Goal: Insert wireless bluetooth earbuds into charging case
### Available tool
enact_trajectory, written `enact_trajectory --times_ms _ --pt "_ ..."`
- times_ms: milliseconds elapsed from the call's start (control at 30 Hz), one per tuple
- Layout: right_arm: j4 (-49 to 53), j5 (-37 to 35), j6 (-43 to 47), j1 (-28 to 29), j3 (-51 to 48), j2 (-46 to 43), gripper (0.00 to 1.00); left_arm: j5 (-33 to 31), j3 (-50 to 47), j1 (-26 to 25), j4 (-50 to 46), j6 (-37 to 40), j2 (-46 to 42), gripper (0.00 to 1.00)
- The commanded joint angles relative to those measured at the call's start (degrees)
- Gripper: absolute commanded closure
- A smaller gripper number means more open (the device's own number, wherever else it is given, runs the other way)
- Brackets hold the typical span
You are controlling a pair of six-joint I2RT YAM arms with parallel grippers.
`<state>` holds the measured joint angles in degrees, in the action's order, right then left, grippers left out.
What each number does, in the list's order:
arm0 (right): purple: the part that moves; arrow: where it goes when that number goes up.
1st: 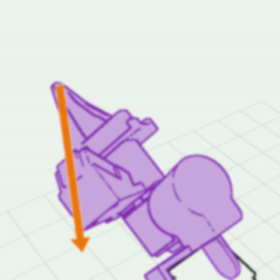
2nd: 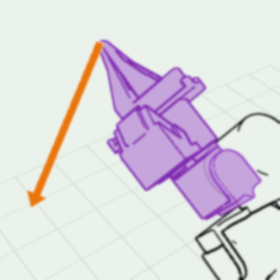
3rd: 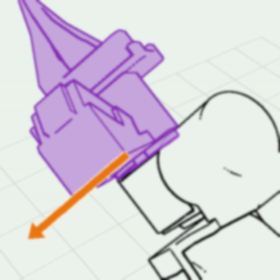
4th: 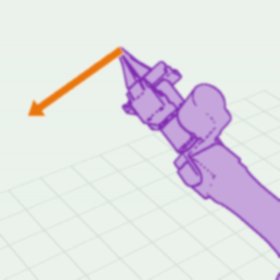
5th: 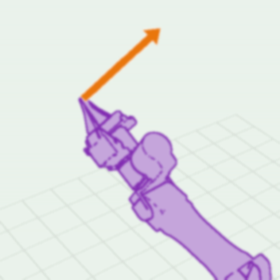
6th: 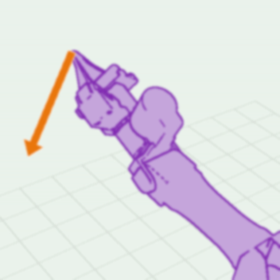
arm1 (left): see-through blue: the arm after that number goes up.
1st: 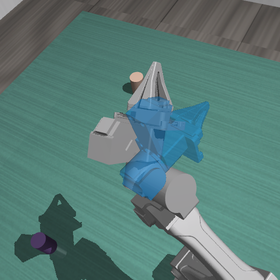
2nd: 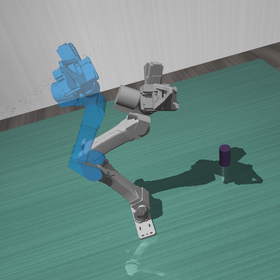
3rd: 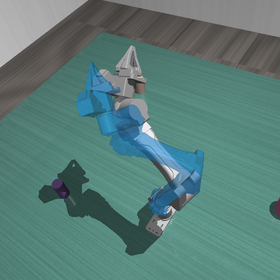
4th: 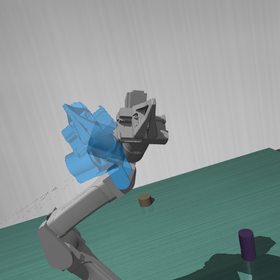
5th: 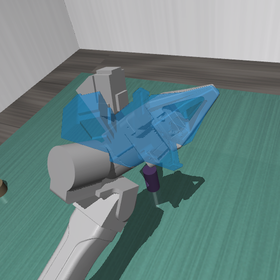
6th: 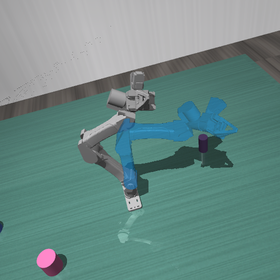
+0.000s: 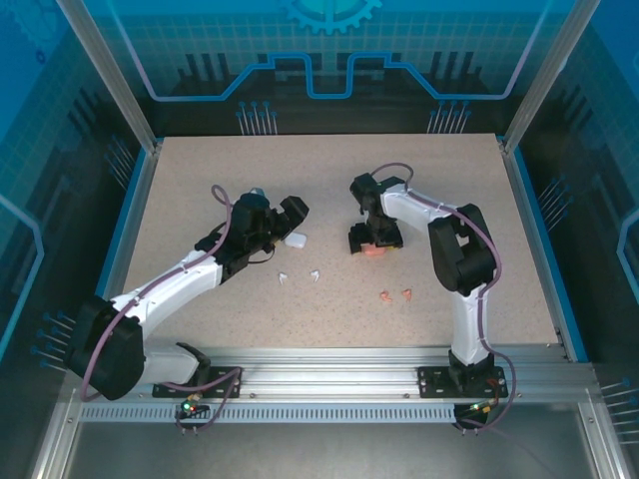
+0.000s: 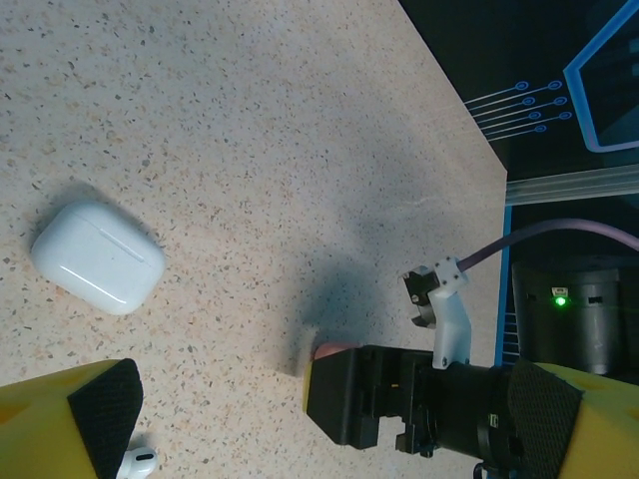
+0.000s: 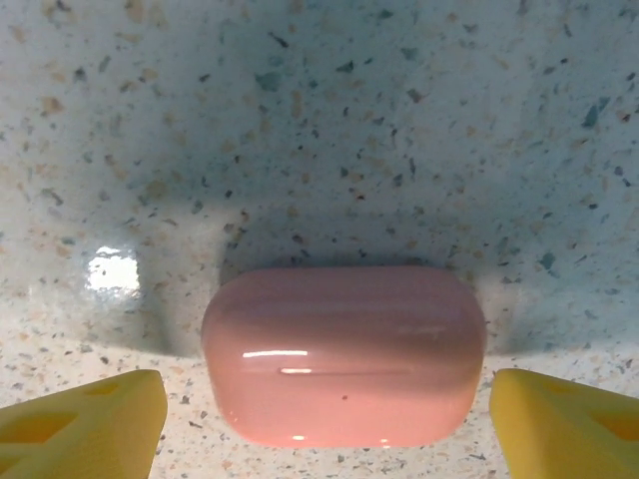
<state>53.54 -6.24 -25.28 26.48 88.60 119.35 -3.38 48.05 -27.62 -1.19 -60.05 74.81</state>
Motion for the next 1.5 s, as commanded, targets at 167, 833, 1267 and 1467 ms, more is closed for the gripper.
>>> enact_trajectory --times_ms 167,833,1267,1467 --pt "0.87 -0.82 -0.03 -0.73 2.55 2.12 0.18 -0.13 1.5 -0.95 0.93 0.37 1.56 0.01" --pt "-0.28 -1.9 -0.77 -1.08 1.63 3.7 0.25 -0.64 1.22 -1.83 3.04 0.86 1.93 0.01" --pt "0.51 -1.87 -1.18 -1.16 3.02 3.56 0.4 -1.56 1.26 -1.8 3.92 0.4 1.76 0.01" --pt "-1.0 1.55 -4.92 -1.25 1.18 -0.71 0.42 0.57 -1.01 -1.83 9.74 3.14 2.09 0.01"
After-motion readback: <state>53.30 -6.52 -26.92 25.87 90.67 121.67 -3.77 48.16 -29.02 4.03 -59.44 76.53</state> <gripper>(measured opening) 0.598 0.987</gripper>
